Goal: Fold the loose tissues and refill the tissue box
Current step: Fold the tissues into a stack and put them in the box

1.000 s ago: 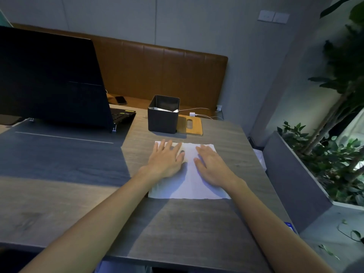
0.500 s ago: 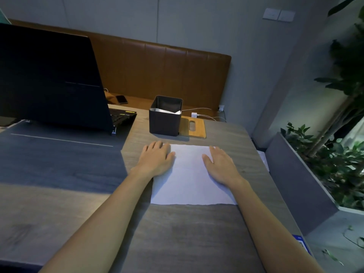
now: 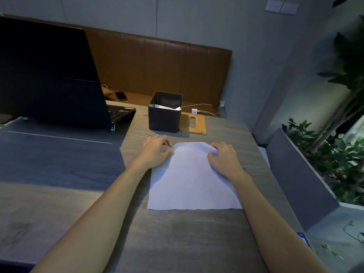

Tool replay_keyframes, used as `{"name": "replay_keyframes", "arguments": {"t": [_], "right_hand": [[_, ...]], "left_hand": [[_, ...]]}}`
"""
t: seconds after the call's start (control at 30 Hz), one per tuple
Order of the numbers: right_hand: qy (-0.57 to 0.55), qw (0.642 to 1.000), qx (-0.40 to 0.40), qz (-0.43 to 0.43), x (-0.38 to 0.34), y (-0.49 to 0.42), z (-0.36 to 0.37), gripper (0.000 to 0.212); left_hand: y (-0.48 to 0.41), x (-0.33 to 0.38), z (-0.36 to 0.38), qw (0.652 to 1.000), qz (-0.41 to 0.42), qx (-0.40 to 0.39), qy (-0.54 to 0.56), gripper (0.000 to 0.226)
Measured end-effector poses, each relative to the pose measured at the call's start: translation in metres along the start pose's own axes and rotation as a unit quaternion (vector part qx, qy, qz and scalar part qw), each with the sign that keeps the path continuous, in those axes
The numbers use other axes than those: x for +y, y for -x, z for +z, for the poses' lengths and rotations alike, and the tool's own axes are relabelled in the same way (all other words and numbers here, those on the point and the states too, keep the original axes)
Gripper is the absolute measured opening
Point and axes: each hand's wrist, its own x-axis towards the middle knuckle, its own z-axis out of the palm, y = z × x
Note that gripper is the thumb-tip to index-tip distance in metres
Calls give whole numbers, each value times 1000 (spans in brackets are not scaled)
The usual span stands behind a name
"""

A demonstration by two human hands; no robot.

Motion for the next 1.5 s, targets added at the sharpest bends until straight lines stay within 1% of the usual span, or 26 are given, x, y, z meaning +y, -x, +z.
{"name": "replay_keyframes", "arguments": {"t": [0.07,0.13,0.27,0.3,0.37,0.43,0.53,0.67,0.73,0.83,0.9,0.97,1.03,1.1,1.17,1.23,1.3,1.37,1.43,1.5], "right_hand": [[-15,1000,13,-7,2,5,-3,18],[-44,999,21,-13,1,12,-9,14],[-89,995,29,-21,-1,23,-16,11],[-101,994,38,-27,-2,26,-18,9],[-118,991,56,-27,-5,34,-23,8],[-132,989,63,-20,-9,42,-27,14],[-142,986,77,-31,-13,59,-33,18],[-153,983,71,-77,-5,84,-39,20],[-142,983,68,-93,4,93,-41,22],[-121,985,61,-107,14,103,-43,32],[-110,985,55,-118,19,111,-44,36],[-96,983,52,-146,24,119,-44,36],[-79,982,51,-166,28,126,-45,33],[-70,983,44,-166,29,131,-44,32],[-64,984,37,-164,30,134,-43,33],[-59,984,33,-164,32,135,-42,35],[-51,985,34,-162,34,134,-40,39],[-45,986,31,-155,35,132,-39,44],[-48,989,28,-140,36,130,-39,47],[-57,990,37,-122,36,129,-39,46]], "left_hand": [[5,2,-3,1000,1,-3,12,21],[10,3,-5,1000,0,-2,25,25],[21,8,-8,992,-13,31,124,30],[24,11,-12,989,-14,42,143,29],[31,13,-18,987,-4,71,145,24],[41,16,-24,986,17,99,132,20],[59,17,-27,984,59,109,131,16],[86,18,-26,981,117,89,125,14],[99,18,-23,980,151,89,98,11],[115,18,-21,976,192,83,54,10],[125,16,-21,975,211,64,26,11],[133,13,-21,974,223,36,-4,12],[140,12,-21,975,219,10,-39,14],[144,13,-22,975,214,7,-54,14],[146,14,-22,976,213,0,-52,12],[148,16,-23,977,207,-23,-43,11],[151,17,-23,975,212,-44,-44,15],[151,18,-24,973,219,-48,-49,25],[153,20,-25,979,197,-43,-35,32],[153,21,-25,984,177,-34,-8,31]]}}
